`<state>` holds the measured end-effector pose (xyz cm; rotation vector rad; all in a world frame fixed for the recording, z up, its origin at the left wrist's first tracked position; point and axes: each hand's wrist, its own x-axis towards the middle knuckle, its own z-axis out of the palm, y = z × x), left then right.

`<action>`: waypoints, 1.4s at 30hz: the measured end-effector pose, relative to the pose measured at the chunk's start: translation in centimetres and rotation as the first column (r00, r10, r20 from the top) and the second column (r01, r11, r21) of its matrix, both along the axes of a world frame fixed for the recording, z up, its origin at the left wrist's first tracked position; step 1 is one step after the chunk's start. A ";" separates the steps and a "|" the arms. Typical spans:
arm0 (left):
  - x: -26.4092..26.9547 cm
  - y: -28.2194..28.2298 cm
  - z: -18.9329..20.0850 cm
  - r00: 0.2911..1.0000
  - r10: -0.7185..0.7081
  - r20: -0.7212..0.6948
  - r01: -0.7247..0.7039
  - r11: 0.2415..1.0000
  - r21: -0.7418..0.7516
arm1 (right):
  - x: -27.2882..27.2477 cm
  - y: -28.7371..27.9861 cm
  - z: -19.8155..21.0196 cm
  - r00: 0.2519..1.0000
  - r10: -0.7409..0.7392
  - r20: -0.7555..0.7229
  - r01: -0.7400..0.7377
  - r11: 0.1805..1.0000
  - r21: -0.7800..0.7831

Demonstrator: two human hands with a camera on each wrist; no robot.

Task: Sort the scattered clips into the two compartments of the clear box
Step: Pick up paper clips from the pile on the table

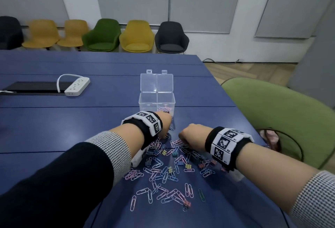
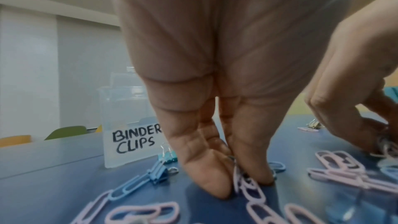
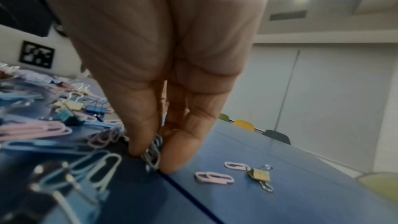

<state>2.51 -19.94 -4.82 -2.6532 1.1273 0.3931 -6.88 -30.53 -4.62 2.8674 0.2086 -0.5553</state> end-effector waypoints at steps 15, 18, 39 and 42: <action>-1.1 1.5 -0.8 0.996 0.034 -0.082 -0.033 0.999 0.020 | -0.2 -3.3 0.2 0.964 -0.256 0.065 0.211 0.894 0.395; -1.0 2.5 0.0 0.978 0.082 -0.191 -0.105 0.988 -0.110 | -0.9 -5.2 0.2 0.900 -0.426 -0.095 0.336 0.536 0.775; -1.1 0.7 0.6 0.990 0.062 -0.125 -0.072 0.994 -0.081 | -1.7 -6.4 -0.2 0.948 -0.319 -0.010 0.317 0.937 0.150; -1.9 0.2 0.6 0.997 0.007 -0.083 -0.002 0.998 0.056 | -1.8 -6.1 -0.2 0.957 -0.290 0.012 0.288 0.954 0.086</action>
